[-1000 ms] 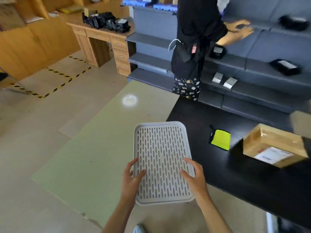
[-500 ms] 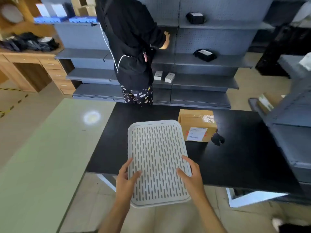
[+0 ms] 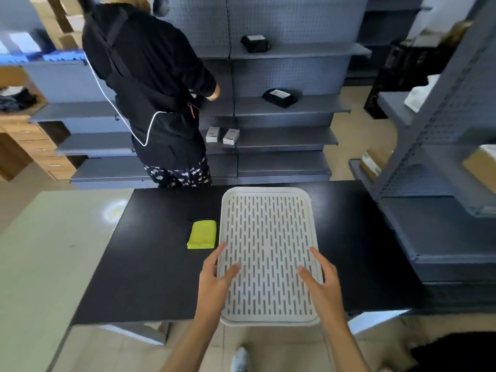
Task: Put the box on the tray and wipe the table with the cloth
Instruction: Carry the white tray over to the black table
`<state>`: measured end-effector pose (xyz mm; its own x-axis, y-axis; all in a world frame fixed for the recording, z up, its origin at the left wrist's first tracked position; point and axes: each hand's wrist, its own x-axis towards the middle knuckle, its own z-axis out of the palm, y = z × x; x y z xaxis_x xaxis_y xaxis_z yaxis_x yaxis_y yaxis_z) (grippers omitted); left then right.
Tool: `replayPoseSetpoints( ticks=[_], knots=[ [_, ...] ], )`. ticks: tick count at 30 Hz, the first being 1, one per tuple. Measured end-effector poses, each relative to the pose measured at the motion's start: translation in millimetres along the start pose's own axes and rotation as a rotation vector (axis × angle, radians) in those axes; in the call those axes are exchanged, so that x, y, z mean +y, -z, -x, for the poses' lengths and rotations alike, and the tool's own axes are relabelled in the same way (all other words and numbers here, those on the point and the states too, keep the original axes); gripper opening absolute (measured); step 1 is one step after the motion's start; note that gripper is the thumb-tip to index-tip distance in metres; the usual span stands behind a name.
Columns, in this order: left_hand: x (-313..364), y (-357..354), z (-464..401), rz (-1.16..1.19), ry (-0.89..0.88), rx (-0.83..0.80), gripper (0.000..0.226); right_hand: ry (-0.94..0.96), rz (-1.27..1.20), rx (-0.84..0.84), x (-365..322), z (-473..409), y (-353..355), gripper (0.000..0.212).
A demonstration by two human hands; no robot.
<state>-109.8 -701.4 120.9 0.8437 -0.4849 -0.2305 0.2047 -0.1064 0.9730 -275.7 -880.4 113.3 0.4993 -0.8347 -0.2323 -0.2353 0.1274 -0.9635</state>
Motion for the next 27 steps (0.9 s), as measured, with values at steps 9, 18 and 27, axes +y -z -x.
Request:
replayPoseSetpoints(
  ticks=[9,18,27],
  knots=[
    [32,-81,-88,0.035,-0.008,-0.126,0.058,0.015,-0.026,0.119,-38,-78,38,0.052],
    [49,-147,-155,0.079,0.033,-0.197,0.059,0.042,-0.001,0.188,-58,-152,61,0.047],
    [49,-229,-189,0.048,0.073,-0.209,0.061,-0.031,0.042,0.243,-50,-222,114,0.044]
  ],
)
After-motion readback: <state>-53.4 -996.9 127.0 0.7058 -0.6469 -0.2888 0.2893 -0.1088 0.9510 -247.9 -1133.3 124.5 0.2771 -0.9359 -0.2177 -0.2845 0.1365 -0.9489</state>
